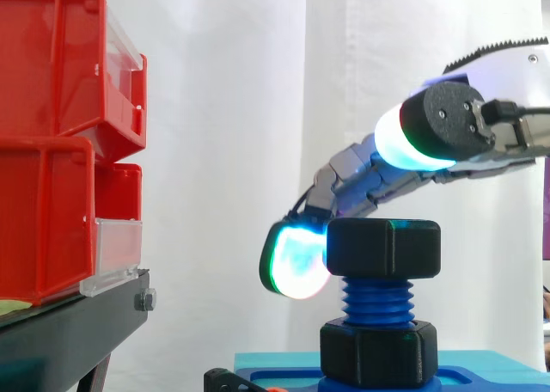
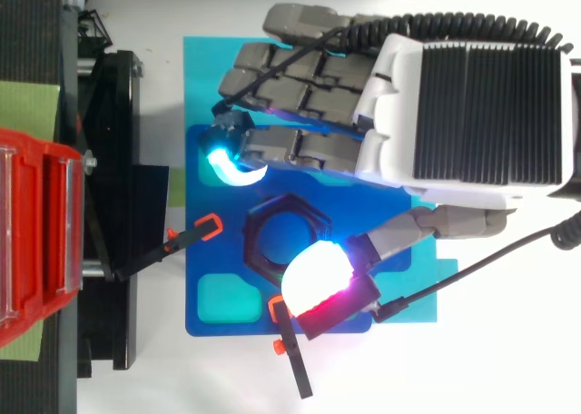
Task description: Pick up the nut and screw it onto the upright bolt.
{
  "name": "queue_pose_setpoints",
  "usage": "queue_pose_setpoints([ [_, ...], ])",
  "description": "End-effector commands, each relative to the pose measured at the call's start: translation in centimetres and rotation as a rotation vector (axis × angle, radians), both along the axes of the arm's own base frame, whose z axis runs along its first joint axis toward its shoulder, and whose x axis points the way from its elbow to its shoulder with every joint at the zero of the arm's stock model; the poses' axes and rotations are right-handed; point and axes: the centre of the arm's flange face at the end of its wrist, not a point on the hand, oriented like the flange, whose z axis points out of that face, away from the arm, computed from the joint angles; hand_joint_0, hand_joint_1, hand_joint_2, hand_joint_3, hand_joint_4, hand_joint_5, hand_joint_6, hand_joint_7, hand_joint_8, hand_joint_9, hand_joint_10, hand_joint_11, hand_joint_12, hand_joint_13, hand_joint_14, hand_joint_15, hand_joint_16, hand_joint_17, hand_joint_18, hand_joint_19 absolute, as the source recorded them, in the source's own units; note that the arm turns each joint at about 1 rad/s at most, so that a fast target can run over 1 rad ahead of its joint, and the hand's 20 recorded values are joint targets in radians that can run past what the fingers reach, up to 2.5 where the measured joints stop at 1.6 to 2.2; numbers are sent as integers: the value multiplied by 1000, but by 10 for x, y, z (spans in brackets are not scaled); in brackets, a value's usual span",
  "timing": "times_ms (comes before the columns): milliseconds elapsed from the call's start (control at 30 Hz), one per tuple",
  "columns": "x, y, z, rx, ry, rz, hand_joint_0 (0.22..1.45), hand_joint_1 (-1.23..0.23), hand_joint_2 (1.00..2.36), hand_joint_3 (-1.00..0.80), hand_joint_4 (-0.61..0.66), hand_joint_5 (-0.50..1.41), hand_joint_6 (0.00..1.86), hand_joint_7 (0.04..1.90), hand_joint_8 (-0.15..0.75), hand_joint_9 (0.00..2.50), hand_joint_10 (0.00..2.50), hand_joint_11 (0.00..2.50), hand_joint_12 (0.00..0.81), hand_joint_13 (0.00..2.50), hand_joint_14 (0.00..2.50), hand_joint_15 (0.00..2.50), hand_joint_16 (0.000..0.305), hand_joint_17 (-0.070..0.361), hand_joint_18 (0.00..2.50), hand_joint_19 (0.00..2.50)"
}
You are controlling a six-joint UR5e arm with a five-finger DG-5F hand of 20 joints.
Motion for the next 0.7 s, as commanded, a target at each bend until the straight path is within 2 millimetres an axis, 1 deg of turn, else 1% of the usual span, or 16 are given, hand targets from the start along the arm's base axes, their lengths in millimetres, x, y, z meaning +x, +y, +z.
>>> queue_pose_setpoints([
  [0,2,-7,6,-20,-23,23,452,-28,1000,-500,140,-192,501,603,215,254,0,0,331,256,0,0,42,95,130,0],
  [167,3,-13,7,-28,-33,32,449,-27,1000,-500,139,-193,501,607,218,242,0,0,334,229,0,0,43,96,107,0],
  [233,4,-12,8,-26,-45,36,448,-26,1000,-500,140,-193,501,605,218,237,0,0,334,227,0,0,43,96,106,0],
  [267,7,-6,11,-21,-71,53,448,-24,1000,-500,142,-192,501,610,218,236,0,0,334,226,0,0,43,96,107,0],
  [433,11,3,14,-12,-108,63,450,-20,1000,-500,139,-189,501,614,220,240,0,0,335,237,0,0,43,96,109,0],
  [567,12,19,15,15,-110,78,451,-20,1000,-500,151,-182,501,644,227,264,0,0,336,258,0,0,43,97,129,0],
  [667,12,24,15,31,-107,84,459,-24,1000,-500,165,-173,502,683,233,288,0,0,335,280,0,0,43,96,156,0],
])
